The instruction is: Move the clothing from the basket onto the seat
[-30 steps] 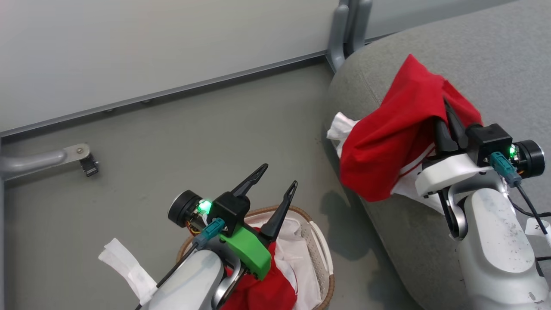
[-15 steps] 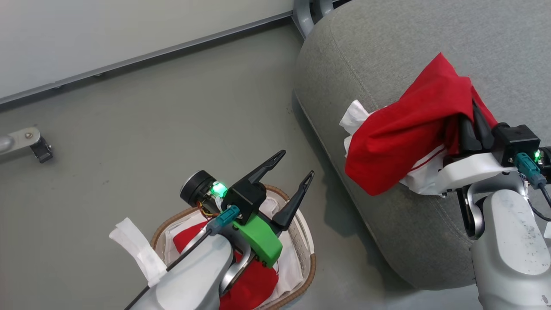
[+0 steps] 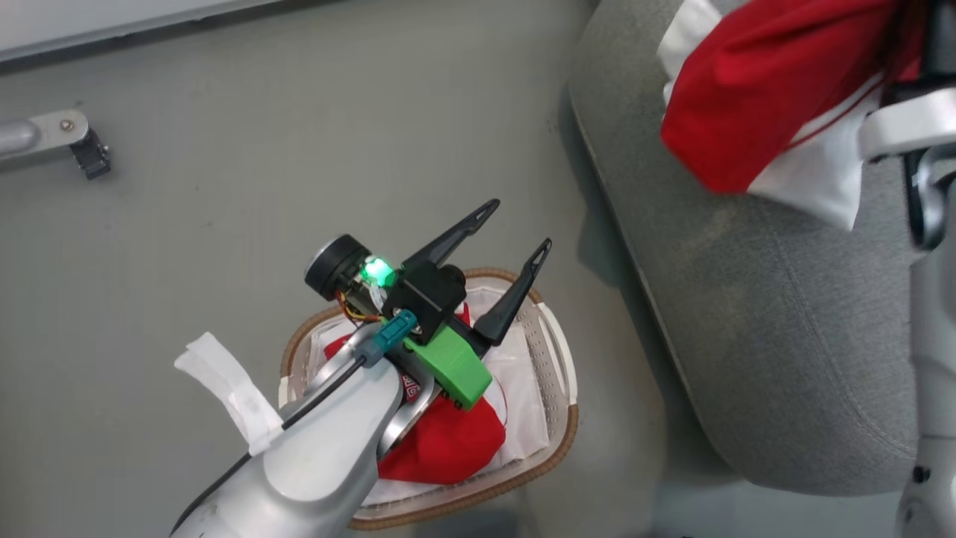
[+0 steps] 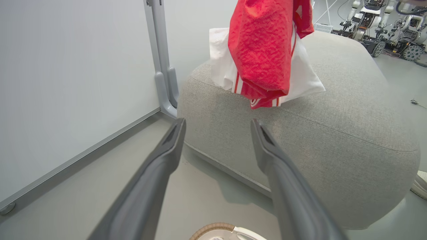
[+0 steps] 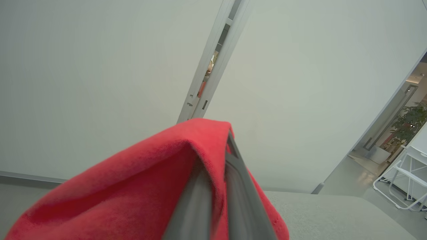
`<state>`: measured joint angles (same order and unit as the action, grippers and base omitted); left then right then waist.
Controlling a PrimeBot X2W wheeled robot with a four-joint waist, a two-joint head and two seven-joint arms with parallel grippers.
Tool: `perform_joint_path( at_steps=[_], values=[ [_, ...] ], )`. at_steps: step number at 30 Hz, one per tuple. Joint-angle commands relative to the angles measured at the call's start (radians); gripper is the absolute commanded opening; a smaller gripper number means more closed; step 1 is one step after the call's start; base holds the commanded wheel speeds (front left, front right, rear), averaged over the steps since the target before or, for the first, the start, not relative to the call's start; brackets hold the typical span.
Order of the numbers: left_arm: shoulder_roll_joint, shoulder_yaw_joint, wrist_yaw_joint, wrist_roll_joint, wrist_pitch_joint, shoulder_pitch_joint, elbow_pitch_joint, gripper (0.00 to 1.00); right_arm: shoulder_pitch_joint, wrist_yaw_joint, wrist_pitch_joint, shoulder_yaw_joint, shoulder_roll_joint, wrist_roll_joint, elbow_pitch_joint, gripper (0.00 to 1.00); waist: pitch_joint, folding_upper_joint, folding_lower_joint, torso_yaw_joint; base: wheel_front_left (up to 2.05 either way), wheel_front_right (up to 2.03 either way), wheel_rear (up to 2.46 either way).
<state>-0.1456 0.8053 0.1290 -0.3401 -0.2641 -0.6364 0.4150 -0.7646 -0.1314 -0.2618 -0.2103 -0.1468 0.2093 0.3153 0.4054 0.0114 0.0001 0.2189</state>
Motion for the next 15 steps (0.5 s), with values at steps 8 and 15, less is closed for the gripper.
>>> perform_joint_path(
  at_steps=[8,15],
  values=[
    [-0.007,-0.018,0.003,0.053,-0.001,-0.061,-0.041,1.0,-0.261,0.001,-0.005,-0.082,-0.209,0.057,0.056,0.0,0.194,-0.0114,-0.0001,-0.142,0.0,0.0,0.0],
    [0.003,0.001,0.003,0.077,-0.001,-0.095,-0.066,1.0,-0.369,0.001,-0.005,-0.253,-0.332,0.129,0.194,0.0,0.274,-0.0114,-0.0001,-0.19,0.0,0.0,0.0]
  ],
)
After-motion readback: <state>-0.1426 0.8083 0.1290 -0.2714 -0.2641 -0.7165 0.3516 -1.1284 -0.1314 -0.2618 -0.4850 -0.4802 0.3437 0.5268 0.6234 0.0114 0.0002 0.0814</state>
